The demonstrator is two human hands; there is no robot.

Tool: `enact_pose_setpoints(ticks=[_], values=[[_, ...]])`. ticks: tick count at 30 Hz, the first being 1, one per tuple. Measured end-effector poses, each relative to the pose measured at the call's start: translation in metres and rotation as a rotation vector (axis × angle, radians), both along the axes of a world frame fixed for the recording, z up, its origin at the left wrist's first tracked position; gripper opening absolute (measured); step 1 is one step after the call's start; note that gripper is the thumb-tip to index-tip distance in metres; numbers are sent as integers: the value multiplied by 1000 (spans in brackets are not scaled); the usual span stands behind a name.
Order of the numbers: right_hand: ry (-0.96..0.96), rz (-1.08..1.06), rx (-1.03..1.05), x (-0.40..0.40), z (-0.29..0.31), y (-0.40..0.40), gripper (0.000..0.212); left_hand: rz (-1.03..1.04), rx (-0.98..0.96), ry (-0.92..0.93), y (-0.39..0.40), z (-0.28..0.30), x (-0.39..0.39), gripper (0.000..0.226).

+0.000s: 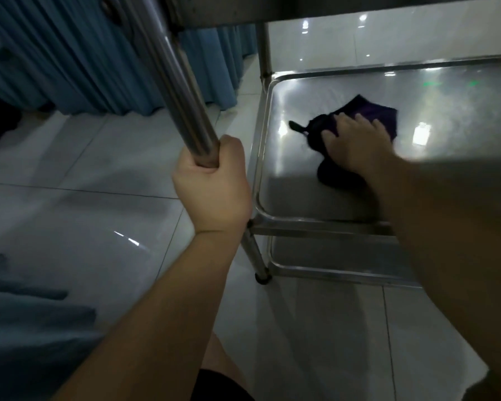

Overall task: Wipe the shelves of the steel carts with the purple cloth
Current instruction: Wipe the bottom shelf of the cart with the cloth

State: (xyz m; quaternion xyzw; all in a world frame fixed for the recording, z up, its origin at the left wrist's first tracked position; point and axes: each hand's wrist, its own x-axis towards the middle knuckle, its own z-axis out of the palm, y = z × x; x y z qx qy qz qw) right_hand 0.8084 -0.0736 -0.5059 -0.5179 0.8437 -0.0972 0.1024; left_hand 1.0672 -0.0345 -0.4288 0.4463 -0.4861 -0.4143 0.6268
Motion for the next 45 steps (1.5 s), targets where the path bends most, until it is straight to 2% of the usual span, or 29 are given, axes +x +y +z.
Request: enact_pose_setpoints(ticks=[5,8,10,14,19,23,25,29,30,34,36,38,41,45], values=[[-26,399,-18,94,6,-20,61,19,4,-61,-1,0,1,30],[-59,574,17,127,3,7,61,41,28,-59,0,2,0,30],[-53,612,17,133,-2,38,62,42,44,-63,1,4,-1,30],[-6,506,-31,106,-4,94,63,26,76,-62,3,5,0,31],[41,292,-8,20,-4,156,62,17,49,-89,5,2,3,23],[41,120,25,-30,-3,194,68,19,48,-246,15,6,7,16],[48,107,41,-33,-2,196,68,32,61,-341,17,8,12,12],[55,105,46,-29,-2,192,68,-2,110,-559,37,-3,27,18],[54,109,48,-30,-1,192,68,-23,131,-592,47,-11,28,23],[38,121,49,-33,-1,192,65,-94,180,-622,101,-54,20,72],[35,122,42,-34,-2,193,66,-173,278,-712,128,-70,3,84],[34,122,34,-36,-3,193,66,-308,313,-780,149,-82,-17,87],[32,132,24,-37,-4,194,67,-423,144,-839,152,-82,-55,74],[33,183,10,-49,-2,205,67,-425,-94,-1024,126,-70,-118,61]])
